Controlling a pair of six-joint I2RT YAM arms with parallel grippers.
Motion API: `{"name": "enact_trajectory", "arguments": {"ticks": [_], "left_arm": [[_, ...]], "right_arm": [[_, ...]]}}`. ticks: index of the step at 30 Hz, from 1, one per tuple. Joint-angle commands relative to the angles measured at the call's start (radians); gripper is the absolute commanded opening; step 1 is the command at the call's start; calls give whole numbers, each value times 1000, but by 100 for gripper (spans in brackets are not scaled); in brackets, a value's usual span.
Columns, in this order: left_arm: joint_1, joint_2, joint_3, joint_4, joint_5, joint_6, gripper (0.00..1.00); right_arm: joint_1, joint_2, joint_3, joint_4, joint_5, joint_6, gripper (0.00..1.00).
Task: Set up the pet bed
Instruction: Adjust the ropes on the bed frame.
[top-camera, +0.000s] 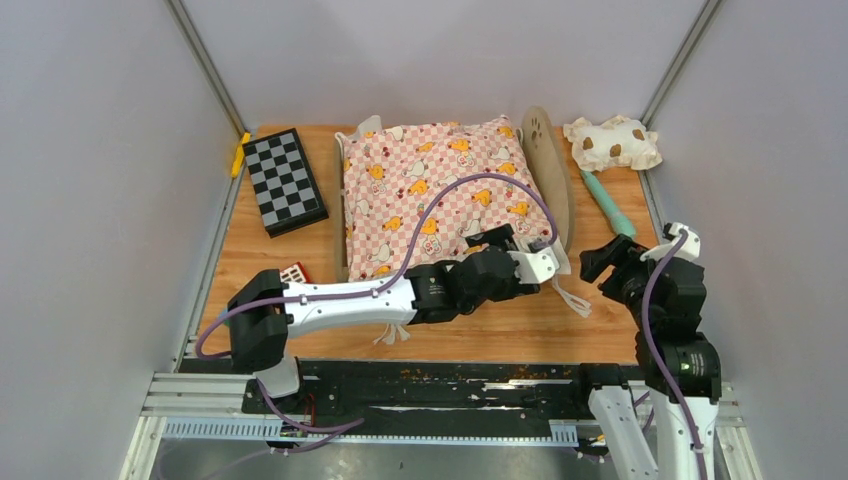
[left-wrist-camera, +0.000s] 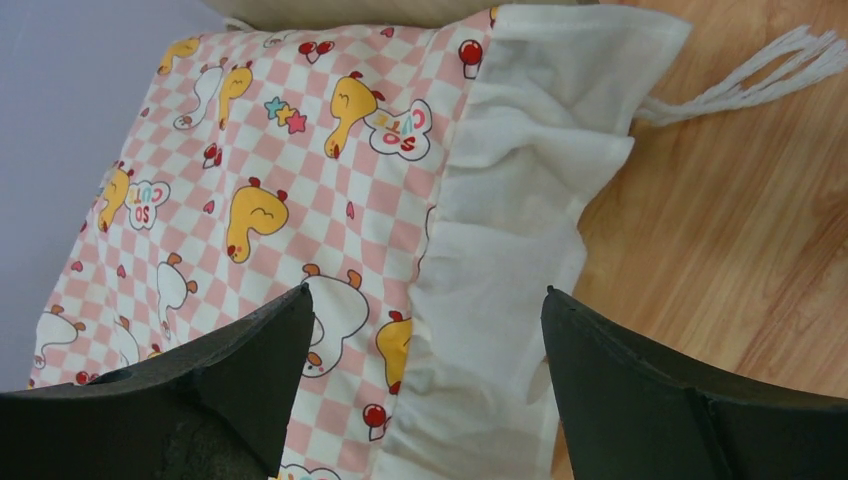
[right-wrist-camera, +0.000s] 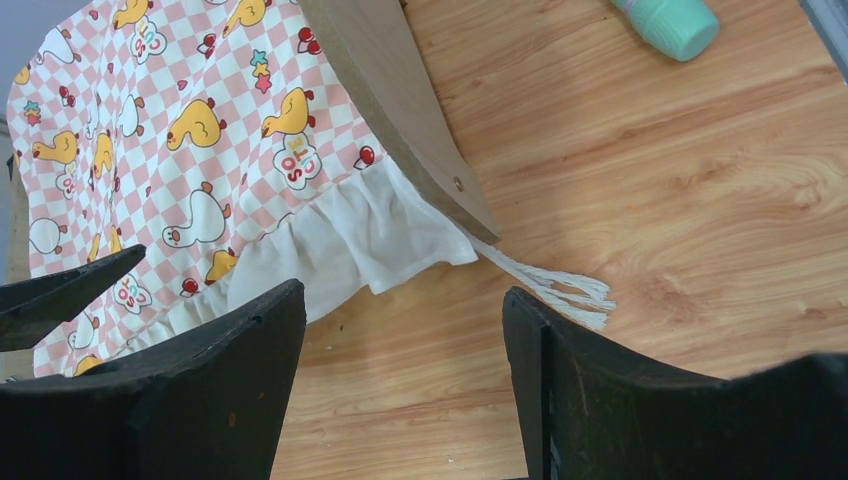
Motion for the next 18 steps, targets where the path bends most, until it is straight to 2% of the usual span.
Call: {"name": "enact_trajectory", "arguments": {"ticks": [1,11,18], "left_arm": [[-13,11,-21,147,-12,106,91],[-13,2,-147,210,50,105,91],[-14,43,-179,306,59,198,93]], "right_arm": [[-6,-40,-23,-28,63,41,72],[-6,-73,-119,-25,43,99,72],[-5,-82,-148,-11,33,142,71]]}}
